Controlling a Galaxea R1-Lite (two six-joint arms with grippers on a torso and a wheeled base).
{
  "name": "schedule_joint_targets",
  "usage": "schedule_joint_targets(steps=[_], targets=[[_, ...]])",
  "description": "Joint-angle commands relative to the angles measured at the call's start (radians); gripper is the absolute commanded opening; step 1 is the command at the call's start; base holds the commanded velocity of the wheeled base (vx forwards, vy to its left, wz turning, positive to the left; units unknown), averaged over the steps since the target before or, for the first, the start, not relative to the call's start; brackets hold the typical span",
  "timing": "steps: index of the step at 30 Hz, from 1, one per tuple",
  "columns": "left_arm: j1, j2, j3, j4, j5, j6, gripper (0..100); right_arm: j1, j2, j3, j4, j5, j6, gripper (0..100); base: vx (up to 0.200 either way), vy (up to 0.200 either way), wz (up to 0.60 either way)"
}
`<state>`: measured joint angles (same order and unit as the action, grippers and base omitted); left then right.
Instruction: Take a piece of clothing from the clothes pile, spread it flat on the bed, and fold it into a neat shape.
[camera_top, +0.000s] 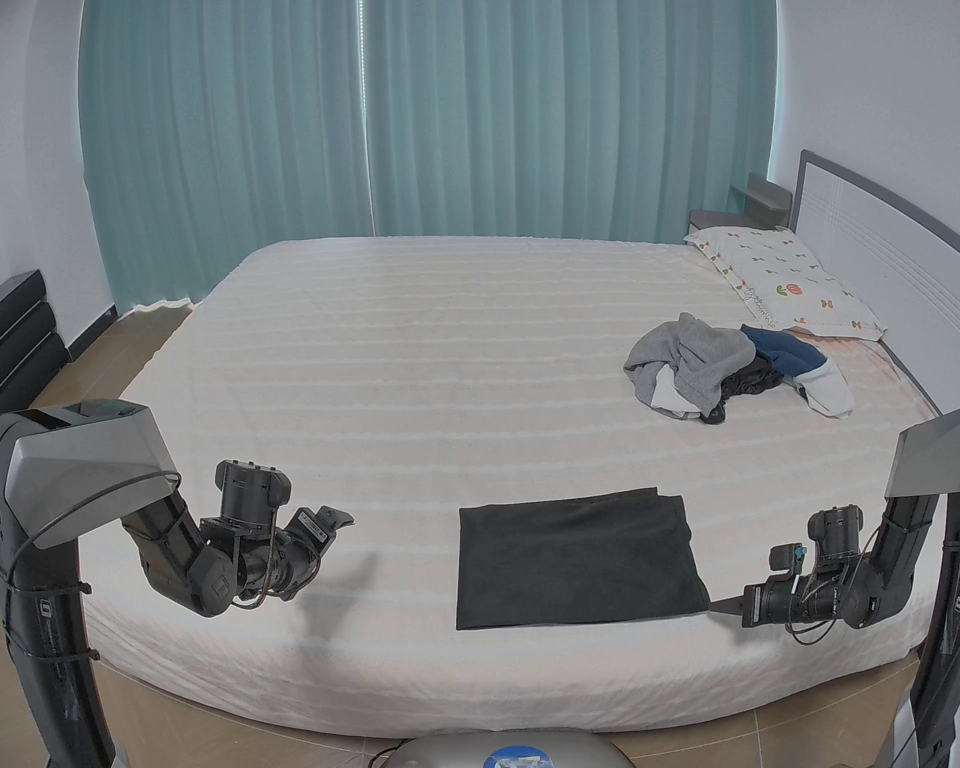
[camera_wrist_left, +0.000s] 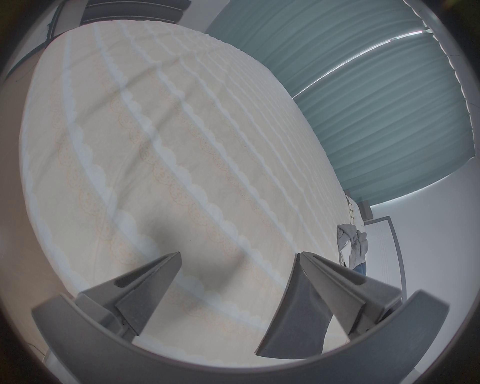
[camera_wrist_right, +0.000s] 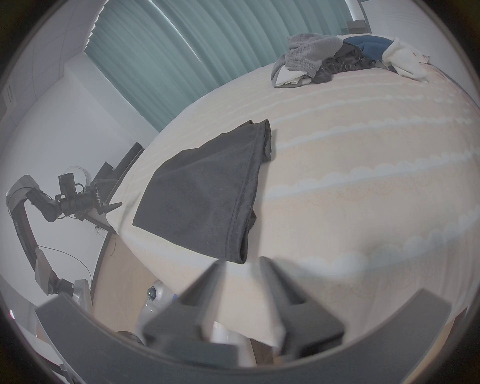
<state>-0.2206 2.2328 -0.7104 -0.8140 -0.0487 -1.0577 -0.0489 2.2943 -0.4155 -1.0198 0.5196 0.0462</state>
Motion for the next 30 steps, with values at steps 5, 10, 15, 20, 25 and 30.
schedule_joint_targets(steps=[5,10,15,20,25,30], targets=[[0.001,0.001,-0.003,-0.001,0.000,-0.002,100,-0.012,0.001,-0.023,-0.011,-0.004,0.006,100,0.000,0.000,0.00],[0.000,-0.005,-0.007,-0.001,-0.002,-0.013,100,-0.015,-0.010,-0.101,-0.020,-0.004,0.205,100,0.000,0.000,0.00],[-0.036,0.001,-0.035,0.003,0.000,-0.021,100,-0.017,-0.006,-0.172,-0.056,-0.006,0.442,100,0.000,-0.160,0.00],[-0.045,0.001,-0.053,0.009,0.000,-0.033,100,-0.015,0.008,-0.204,-0.062,-0.004,0.532,100,0.000,-0.200,0.00],[-0.049,0.005,-0.058,0.012,0.000,-0.033,100,-0.014,0.034,-0.239,-0.062,-0.003,0.593,100,0.000,-0.200,0.00],[-0.051,0.007,-0.058,0.012,0.000,-0.031,100,-0.005,0.057,-0.264,-0.074,-0.006,0.701,100,0.000,-0.160,0.00]])
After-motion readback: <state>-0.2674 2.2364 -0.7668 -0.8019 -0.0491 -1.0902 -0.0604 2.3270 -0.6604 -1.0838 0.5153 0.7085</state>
